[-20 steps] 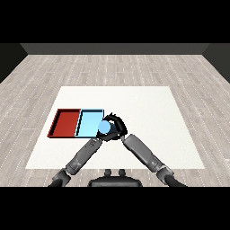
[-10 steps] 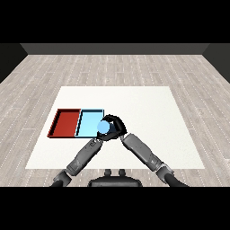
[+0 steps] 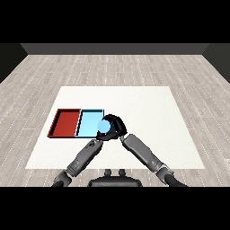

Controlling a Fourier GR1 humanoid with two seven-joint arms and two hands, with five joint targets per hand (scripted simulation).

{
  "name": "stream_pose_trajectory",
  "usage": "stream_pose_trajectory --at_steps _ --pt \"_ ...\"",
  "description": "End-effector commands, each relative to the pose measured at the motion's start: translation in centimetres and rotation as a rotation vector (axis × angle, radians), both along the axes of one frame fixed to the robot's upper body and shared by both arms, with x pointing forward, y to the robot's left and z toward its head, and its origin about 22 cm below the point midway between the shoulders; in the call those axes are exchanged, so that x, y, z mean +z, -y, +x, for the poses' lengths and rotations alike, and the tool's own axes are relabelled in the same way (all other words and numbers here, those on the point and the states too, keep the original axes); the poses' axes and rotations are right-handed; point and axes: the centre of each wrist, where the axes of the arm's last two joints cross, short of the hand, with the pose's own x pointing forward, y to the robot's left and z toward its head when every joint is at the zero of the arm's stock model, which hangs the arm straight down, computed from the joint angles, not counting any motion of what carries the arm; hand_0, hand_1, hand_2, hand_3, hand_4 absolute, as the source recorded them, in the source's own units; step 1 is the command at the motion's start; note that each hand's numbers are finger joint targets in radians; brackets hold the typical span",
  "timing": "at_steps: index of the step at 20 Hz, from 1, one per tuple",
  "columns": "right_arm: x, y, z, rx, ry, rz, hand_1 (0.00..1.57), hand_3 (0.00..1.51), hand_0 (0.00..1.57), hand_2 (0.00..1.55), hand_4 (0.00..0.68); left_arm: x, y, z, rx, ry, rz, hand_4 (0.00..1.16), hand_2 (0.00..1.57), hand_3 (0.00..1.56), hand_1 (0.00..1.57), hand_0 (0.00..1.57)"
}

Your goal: Pick the blue can and put it in the blue box

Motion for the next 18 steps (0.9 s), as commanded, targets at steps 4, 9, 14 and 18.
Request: stream_pose_trajectory --at_steps 4,9,14,18 --pt "-0.2 0.5 0.0 0.008 -0.061 0.05 0.0 0.0 0.0 0.0 0.0 0.2 0.6 0.7 0.0 -0.043 -0.036 1.1 1.52 1.45 1.57 1.57" --pt "-0.9 1.5 -0.1 0.018 -0.063 0.031 0.0 0.0 0.0 0.0 0.0 0.7 1.1 2.3 0.019 -0.038 -0.038 1.1 1.52 1.45 1.57 1.57" --pt "0.2 2.0 -0.2 0.011 -0.064 0.072 0.0 0.0 0.0 0.0 0.0 0.5 0.1 1.6 0.01 -0.029 -0.006 1.14 1.56 1.49 1.57 1.57" --pt "0.4 0.9 0.8 -0.002 -0.092 0.1 0.0 0.0 0.0 0.0 0.0 1.5 -1.1 2.6 0.016 -0.026 0.01 1.13 1.57 1.5 1.57 1.57"
